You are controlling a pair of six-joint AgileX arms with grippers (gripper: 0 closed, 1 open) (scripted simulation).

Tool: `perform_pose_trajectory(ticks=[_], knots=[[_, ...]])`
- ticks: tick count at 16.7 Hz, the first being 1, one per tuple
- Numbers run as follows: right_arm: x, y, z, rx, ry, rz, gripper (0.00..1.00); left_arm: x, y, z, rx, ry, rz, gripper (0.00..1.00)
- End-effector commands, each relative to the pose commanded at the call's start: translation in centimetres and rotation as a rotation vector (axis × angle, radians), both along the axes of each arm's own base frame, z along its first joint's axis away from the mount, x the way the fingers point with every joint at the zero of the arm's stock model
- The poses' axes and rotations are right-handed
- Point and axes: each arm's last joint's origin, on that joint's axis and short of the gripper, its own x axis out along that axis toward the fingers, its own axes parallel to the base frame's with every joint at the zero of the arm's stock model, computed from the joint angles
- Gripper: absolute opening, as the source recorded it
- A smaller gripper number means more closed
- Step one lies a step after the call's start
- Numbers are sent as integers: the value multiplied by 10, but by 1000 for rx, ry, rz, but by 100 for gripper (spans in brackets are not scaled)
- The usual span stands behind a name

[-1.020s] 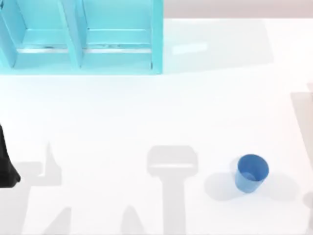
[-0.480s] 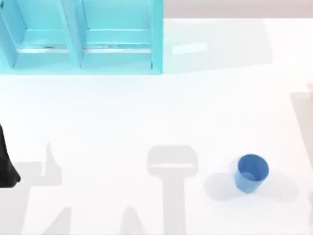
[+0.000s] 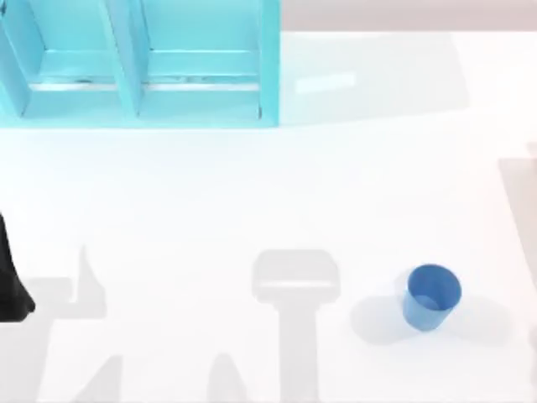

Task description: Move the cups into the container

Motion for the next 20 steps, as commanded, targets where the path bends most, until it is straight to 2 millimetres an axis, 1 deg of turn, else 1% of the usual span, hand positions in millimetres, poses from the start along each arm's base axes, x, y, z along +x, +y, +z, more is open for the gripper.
perform_pose_trajectory(ticks=[3,4,13,14,16,20], knots=[[0,0,0,0,0,0,98,0,0,0,0,0,0,100],[0,0,0,0,0,0,100,0,0,0,0,0,0,100],[0,0,1,-1,-1,0,100,0,0,0,0,0,0,100],[1,-1,4,-1,-1,2,100,0,0,0,0,0,0,100],[2,-3,18,0,1,-1,100,0,0,0,0,0,0,100],[4,-5,62,4,8,-5,100,0,0,0,0,0,0,100]])
